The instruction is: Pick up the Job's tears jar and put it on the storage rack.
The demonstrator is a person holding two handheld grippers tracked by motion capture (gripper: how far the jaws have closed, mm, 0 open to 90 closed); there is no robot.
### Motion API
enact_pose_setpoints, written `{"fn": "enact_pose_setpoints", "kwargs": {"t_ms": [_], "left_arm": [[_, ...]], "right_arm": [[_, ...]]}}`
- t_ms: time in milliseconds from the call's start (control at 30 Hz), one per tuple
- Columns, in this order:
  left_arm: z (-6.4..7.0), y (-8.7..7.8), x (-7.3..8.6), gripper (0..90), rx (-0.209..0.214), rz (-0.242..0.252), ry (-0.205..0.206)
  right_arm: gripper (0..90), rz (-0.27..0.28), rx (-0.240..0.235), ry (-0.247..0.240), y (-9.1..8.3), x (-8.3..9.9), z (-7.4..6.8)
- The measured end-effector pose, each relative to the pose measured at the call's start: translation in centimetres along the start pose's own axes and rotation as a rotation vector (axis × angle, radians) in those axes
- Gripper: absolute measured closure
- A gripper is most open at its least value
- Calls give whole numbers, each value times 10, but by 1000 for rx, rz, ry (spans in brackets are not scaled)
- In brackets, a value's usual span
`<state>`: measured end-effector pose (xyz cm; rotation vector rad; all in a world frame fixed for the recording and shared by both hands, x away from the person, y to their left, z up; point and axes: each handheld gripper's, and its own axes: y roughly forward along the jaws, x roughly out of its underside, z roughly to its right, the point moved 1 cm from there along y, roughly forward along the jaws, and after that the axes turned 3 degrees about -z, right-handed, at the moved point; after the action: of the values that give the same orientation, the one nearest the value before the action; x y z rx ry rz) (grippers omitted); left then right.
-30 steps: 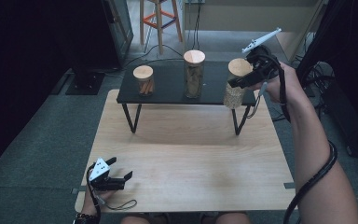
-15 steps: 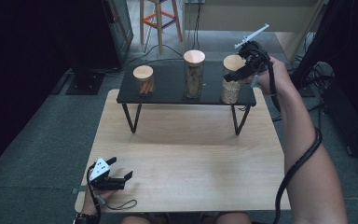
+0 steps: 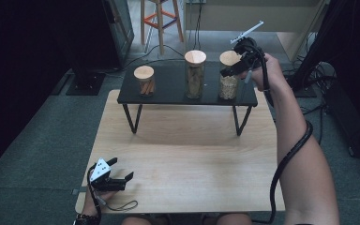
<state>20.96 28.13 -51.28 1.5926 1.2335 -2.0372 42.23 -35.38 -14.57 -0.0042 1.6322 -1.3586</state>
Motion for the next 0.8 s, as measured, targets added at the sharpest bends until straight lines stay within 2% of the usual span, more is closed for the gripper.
{"fn": "enact_pose_setpoints", "kwargs": {"t_ms": [233,467,667,800], "left_arm": [[1,0,1,40,-1,4,1],[1,0,1,40,-3,4,0],[0,0,0,40,0,3,-1],[-2,0,1,39,5,8,-9]], "right_arm": [[238,16,-7,50,-3,13,8],[217,6,26,49,-2,14,3],[86,28,48,69,-3,18,-4],[58,29,39,83,-8,23,-3]]}}
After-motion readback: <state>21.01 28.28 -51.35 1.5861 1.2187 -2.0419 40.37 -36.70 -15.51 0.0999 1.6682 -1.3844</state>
